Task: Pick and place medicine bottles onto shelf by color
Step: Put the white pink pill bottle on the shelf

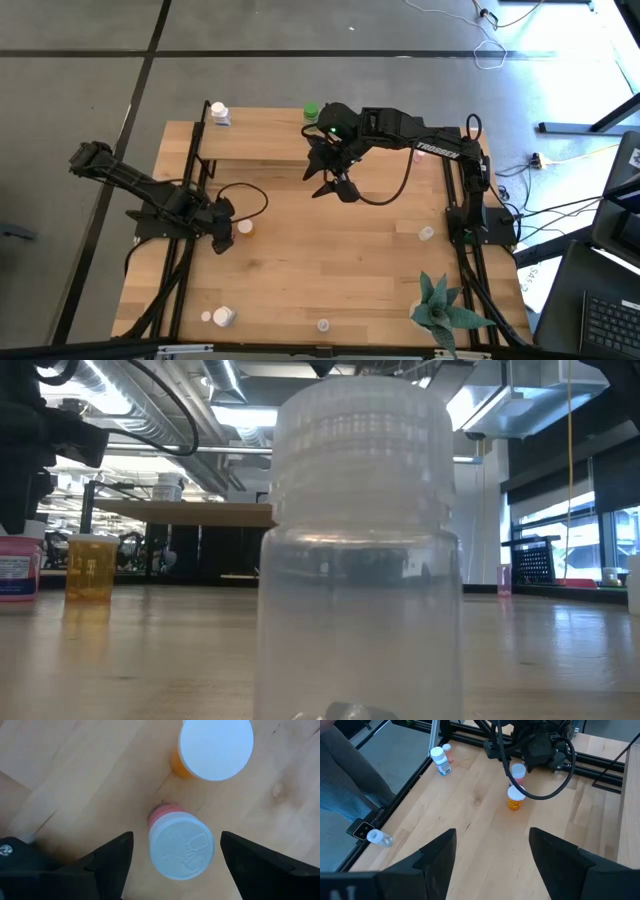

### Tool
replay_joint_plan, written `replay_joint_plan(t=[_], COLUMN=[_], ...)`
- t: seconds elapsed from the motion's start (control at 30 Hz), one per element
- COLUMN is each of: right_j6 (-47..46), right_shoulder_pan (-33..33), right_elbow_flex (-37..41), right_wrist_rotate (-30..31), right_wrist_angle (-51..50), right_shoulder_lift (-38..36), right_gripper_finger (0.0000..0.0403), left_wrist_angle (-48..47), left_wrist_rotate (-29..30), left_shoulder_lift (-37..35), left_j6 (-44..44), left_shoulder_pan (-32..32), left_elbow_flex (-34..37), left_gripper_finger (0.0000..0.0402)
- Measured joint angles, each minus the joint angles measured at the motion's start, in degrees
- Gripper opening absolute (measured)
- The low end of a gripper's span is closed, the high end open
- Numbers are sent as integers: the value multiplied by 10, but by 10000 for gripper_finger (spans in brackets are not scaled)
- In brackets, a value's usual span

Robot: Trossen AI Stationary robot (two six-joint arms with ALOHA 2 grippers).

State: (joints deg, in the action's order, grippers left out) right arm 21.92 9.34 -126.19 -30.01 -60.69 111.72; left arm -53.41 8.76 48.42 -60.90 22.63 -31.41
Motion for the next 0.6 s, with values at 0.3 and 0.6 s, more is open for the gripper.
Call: replay_joint_plan(t=[0.3,0.6], right_j6=[0,0], right_shoulder_pan=[0,0], right_elbow_flex=[0,0], right_wrist_rotate=[0,0], right_wrist_angle=[0,0], right_shoulder_lift=[0,0], right_gripper_finger=[252,252], left_wrist_angle=[-1,-5], left_wrist_rotate=[27,22], left_shoulder_lift=[0,0], left_j6=[0,0], left_shoulder_pan=[0,0], left_elbow_flex=[0,0], left_gripper_finger=[275,196])
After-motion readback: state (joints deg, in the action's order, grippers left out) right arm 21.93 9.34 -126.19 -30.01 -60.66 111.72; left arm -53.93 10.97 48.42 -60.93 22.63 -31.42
